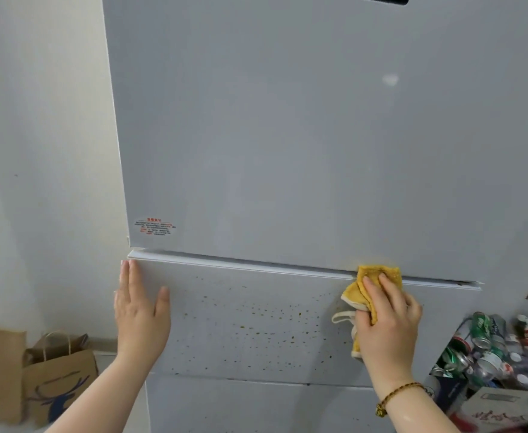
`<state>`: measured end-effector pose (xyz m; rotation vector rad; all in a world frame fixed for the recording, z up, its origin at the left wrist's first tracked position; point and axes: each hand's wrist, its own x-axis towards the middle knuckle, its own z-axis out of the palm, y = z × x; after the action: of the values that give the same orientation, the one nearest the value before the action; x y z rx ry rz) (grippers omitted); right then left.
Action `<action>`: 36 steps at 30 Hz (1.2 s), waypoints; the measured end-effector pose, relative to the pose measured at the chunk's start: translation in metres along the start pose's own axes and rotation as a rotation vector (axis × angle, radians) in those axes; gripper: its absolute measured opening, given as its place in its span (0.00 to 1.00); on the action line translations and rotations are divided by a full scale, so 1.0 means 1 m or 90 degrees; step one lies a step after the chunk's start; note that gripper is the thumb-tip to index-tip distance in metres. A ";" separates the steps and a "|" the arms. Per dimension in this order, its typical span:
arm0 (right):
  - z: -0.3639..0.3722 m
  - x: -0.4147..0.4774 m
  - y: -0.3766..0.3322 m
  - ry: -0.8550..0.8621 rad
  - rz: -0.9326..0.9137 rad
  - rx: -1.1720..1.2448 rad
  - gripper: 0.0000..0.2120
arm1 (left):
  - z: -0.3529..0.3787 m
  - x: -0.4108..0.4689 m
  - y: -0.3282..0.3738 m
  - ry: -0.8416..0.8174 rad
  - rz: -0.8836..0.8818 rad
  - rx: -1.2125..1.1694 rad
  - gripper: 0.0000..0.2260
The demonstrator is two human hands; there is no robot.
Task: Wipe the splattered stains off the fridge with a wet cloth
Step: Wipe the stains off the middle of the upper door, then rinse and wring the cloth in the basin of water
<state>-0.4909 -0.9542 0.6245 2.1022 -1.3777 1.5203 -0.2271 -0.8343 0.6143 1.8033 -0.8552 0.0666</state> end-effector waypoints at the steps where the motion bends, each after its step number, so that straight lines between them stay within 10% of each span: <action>1: 0.001 -0.001 -0.001 -0.006 -0.005 0.000 0.22 | 0.002 0.005 0.001 -0.009 -0.010 -0.024 0.28; 12: 0.002 -0.007 -0.031 -0.085 0.026 0.109 0.17 | -0.010 0.007 -0.001 -0.038 -0.015 -0.064 0.28; 20: -0.010 -0.004 -0.103 -0.368 0.205 0.561 0.22 | -0.045 -0.018 0.024 -0.189 0.042 -0.105 0.06; 26: 0.003 -0.018 -0.162 -0.613 0.322 0.788 0.09 | -0.067 -0.032 0.015 -0.217 -0.156 -0.245 0.13; 29: 0.007 -0.033 -0.185 -0.773 0.363 0.864 0.09 | -0.086 -0.047 -0.003 -0.251 -0.277 -0.291 0.32; 36: 0.019 -0.068 -0.222 -1.117 0.378 0.934 0.08 | -0.142 -0.102 -0.024 -0.132 -0.402 -0.378 0.21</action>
<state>-0.3105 -0.8078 0.6343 4.9295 -1.0039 -0.0163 -0.2398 -0.6585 0.6093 1.4414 -0.3489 -0.7172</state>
